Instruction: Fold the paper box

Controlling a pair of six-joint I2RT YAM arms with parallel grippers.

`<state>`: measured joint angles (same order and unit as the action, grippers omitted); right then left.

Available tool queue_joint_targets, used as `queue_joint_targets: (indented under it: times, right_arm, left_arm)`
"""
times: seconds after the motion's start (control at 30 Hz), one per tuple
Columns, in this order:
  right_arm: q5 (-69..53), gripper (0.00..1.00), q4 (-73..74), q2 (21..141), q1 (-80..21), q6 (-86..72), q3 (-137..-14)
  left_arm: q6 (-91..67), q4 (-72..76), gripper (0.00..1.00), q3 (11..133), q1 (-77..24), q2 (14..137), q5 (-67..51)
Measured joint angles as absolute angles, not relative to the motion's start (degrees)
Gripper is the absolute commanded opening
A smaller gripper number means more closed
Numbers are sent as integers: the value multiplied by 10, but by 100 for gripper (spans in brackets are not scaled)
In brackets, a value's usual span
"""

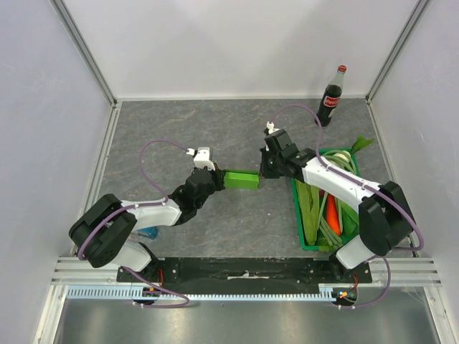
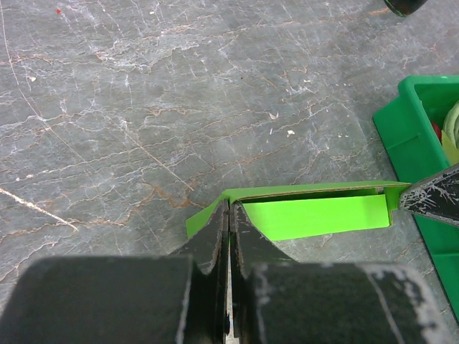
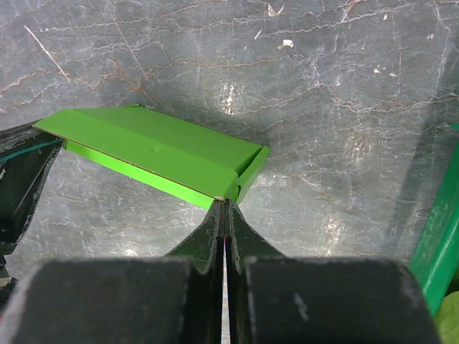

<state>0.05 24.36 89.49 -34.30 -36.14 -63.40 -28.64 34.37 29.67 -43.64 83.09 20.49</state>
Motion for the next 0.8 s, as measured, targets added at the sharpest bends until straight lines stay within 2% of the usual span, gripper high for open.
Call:
queue_joint_targets:
  times: [0.47,0.8]
  right_arm:
    - [70,0,154,846,-378,-387,-552]
    - [110,0,29,805,-403,-368,-454]
  left_arm:
    - [-287,343,2,297,-439,831,205]
    - [-287,365,2,286,-439,832,205]
